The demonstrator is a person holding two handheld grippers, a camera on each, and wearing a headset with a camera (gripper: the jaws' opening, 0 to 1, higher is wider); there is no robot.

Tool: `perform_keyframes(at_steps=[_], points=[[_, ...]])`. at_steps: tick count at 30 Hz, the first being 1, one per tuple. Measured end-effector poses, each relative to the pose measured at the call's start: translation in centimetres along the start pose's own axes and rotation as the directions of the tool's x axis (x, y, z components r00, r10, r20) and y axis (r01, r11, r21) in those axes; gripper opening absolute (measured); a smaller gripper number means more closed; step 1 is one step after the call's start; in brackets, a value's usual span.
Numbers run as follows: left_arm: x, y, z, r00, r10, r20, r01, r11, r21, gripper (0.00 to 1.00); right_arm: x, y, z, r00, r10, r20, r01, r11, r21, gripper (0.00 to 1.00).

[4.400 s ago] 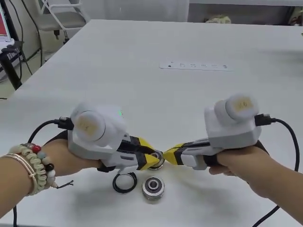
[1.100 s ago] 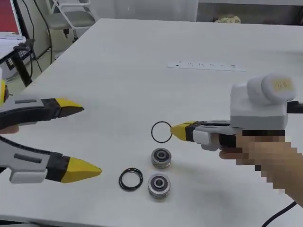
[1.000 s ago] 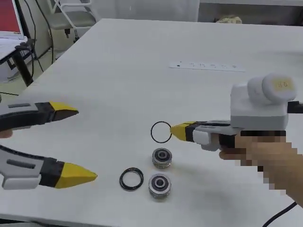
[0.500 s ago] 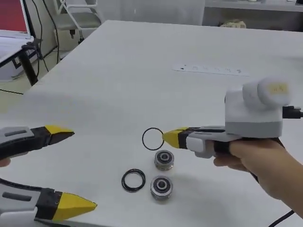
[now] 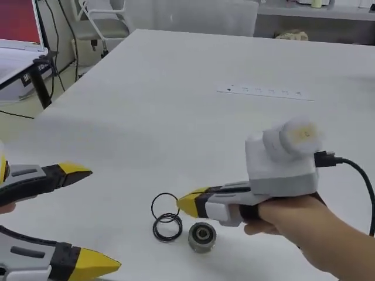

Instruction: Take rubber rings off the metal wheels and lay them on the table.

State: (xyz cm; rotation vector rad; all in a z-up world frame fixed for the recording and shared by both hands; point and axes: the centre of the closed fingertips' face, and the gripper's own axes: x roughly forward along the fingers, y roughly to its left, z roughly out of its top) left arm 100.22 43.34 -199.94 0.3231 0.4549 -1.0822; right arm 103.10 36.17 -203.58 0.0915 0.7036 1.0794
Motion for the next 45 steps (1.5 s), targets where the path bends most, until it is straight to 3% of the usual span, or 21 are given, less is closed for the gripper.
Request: perform_keyframes(at_steps=[6,17,28,45], points=[[0.0,0.2,-0.5,0.9998,0.005,-0.017,-0.005,1.0,-0.02,0.88,0.6,0.2,-0.8,0.9995,-0.006,-0.032,0.006,1.0,-0.013,0.0],[0.0,0.2,-0.5,0.9999,0.009,-0.012,-0.009,1.0,-0.027,0.86,0.8,-0.6,-2.0,0.9961,-0.044,-0.077,0.045,0.999,0.006,0.0],[-0.1,0.3,-0.6,0.9997,0.016,-0.018,-0.016,1.0,-0.024,0.84,0.7,-1.2,-2.3,0.9938,-0.069,-0.087,0.073,0.996,0.042,0.0],[0.0,0.1,-0.8,0.9995,0.007,-0.031,-0.007,1.0,-0.021,0.82,1.1,-1.4,-2.5,0.9889,-0.107,-0.103,0.101,0.993,-0.063,0.03]])
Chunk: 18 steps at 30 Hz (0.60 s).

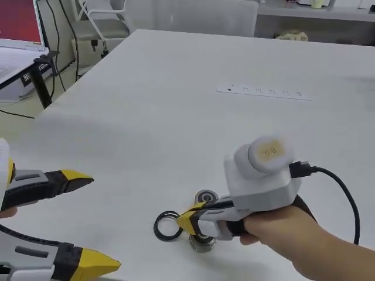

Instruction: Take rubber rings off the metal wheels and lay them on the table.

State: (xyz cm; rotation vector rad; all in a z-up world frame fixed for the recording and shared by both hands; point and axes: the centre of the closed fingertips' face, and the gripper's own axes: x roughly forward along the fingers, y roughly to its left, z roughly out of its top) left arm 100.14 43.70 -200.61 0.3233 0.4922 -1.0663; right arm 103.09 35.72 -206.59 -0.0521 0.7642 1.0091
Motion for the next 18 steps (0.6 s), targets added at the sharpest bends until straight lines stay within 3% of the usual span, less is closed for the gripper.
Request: perform_keyframes(at_steps=[12,18], points=[[-0.1,0.1,0.1,1.0,0.006,0.006,-0.006,1.0,-0.011,0.8,-0.3,-0.5,0.4,0.9998,-0.016,0.01,0.016,1.0,-0.012,0.05],[0.0,0.0,0.1,1.0,0.002,0.006,-0.002,1.0,-0.008,0.81,-1.2,-0.7,1.6,0.9987,-0.021,0.047,0.023,0.999,-0.026,0.06]])
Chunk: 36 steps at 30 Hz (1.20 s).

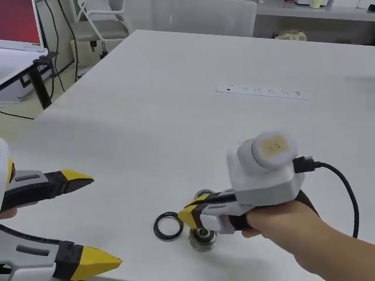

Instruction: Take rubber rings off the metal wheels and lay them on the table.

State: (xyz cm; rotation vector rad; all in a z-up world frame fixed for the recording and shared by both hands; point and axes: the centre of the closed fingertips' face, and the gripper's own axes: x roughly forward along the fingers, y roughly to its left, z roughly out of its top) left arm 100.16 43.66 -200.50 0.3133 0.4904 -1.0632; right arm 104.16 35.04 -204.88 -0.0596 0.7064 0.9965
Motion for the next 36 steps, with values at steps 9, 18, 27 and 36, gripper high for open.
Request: perform_keyframes(at_steps=[9,18,27,36], points=[[0.2,-0.8,0.4,0.999,-0.044,-0.004,0.044,0.997,0.057,0.86,-2.0,-0.2,2.3,0.9983,0.004,0.058,-0.001,0.999,-0.052,0.14],[-0.3,-0.6,1.5,0.9979,-0.052,0.038,0.05,0.998,0.05,0.89,-5.3,-0.1,5.2,0.9939,0.022,0.108,-0.011,0.995,-0.102,0.32],[-1.0,-0.2,2.8,0.9958,-0.044,0.08,0.04,0.998,0.052,0.96,-9.3,-0.2,6.2,0.9896,-0.002,0.144,0.03,0.981,-0.193,0.52],[-1.2,-0.1,3.5,0.9941,-0.036,0.102,0.03,0.998,0.06,0.99,-12.1,-0.2,4.6,0.9833,-0.03,0.179,0.073,0.968,-0.24,0.69]])
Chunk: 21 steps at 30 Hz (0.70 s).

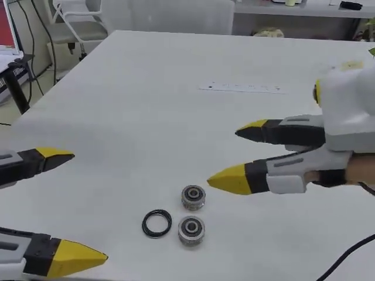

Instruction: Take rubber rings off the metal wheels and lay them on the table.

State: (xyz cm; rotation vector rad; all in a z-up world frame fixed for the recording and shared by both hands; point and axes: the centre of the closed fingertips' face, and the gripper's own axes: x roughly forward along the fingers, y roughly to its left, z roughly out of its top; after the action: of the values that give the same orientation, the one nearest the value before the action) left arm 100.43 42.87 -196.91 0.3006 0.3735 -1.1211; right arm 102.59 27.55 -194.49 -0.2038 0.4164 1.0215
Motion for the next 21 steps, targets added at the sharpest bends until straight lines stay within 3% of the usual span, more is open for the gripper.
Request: perform_keyframes(at_steps=[5,11,21], points=[[-0.2,-0.1,0.0,0.9999,0.0,0.011,0.0,1.0,-0.013,0.99,-1.4,0.0,-1.2,0.9992,-0.036,0.02,0.036,0.999,-0.021,0.8],[-0.4,-0.1,-0.6,0.9999,0.009,0.01,-0.008,0.999,-0.032,0.99,-2.9,0.2,-2.4,0.9946,-0.068,0.078,0.067,0.998,0.02,0.91],[-0.5,0.4,-1.6,0.9993,0.035,0.011,-0.034,0.997,-0.069,0.99,-4.2,0.8,-5.8,0.9926,-0.114,0.042,0.11,0.991,0.082,0.96]])
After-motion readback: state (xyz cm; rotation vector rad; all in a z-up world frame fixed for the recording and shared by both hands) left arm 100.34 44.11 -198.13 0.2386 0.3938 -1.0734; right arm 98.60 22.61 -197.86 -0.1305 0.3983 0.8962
